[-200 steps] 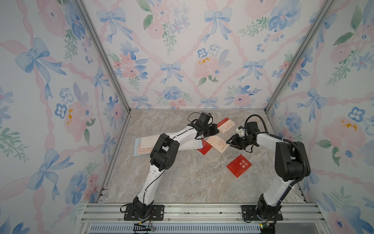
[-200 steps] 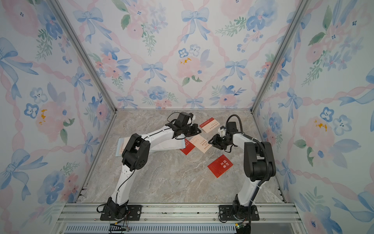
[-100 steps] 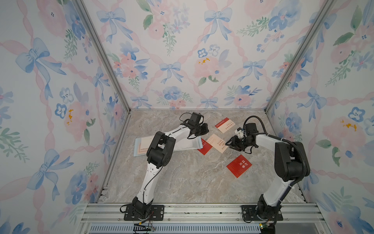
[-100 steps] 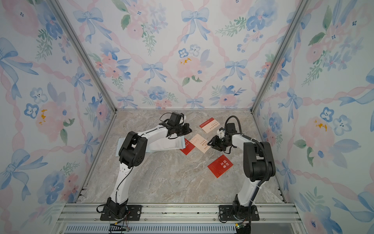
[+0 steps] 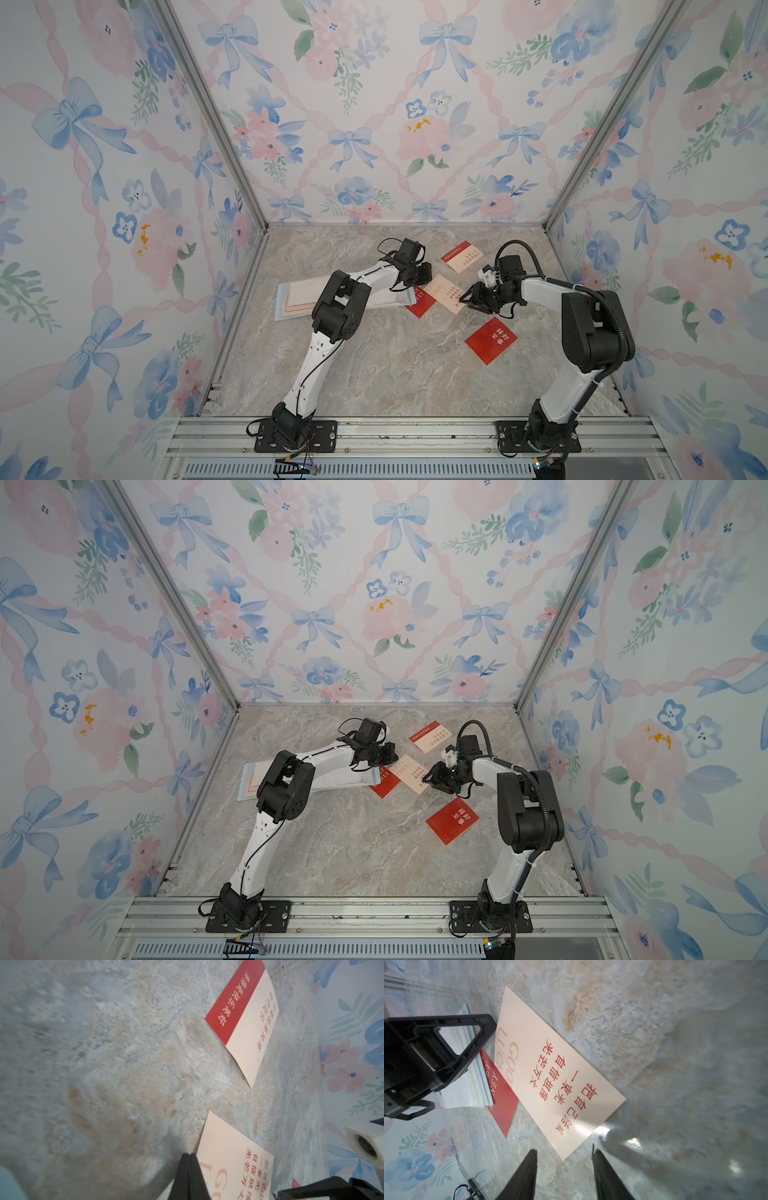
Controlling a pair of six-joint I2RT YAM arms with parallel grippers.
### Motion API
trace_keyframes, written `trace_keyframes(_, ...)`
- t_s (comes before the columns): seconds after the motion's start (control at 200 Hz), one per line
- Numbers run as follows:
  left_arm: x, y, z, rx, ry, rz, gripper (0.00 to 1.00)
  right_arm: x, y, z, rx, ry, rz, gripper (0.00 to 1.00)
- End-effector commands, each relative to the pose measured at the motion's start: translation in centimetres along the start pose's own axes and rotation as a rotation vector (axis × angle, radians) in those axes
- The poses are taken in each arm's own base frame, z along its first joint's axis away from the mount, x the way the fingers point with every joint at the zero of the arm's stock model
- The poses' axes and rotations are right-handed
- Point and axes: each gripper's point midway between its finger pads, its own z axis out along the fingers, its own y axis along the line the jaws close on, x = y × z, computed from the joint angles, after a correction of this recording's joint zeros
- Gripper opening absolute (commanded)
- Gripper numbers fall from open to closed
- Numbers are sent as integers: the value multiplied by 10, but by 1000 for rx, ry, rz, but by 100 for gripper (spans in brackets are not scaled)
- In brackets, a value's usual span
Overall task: Place the photos into the photo albums
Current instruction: Move the photo to the center of the board, then pick up the photo at the center of the board.
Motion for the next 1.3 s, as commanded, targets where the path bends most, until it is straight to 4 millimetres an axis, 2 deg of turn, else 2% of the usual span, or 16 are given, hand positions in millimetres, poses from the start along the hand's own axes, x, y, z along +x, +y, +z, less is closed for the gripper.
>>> trace_keyframes(0.0, 11, 9, 11, -31, 31, 23, 3, 5, 4, 2, -3, 10, -15, 46)
trace_keyframes(0.25, 26, 19, 13, -59, 61, 26, 3, 9, 5, 6, 3, 23, -13, 46)
trace_keyframes(0.58, 34, 12, 12, -44, 82, 42, 3, 9, -7, 16, 13, 28, 3, 46)
trace_keyframes(0.78, 45, 17, 6, -53, 104, 37, 3, 9, -8, 23, 6, 33, 16, 45)
trace_keyframes(1.0, 55, 18, 0, -61, 121, 32, 3, -4, -11, 19, -49, -24, 71, 46)
trace_keyframes(1.295, 65, 9, 2, -51, 138, 39, 3, -25, 1, 14, -193, -115, 164, 46)
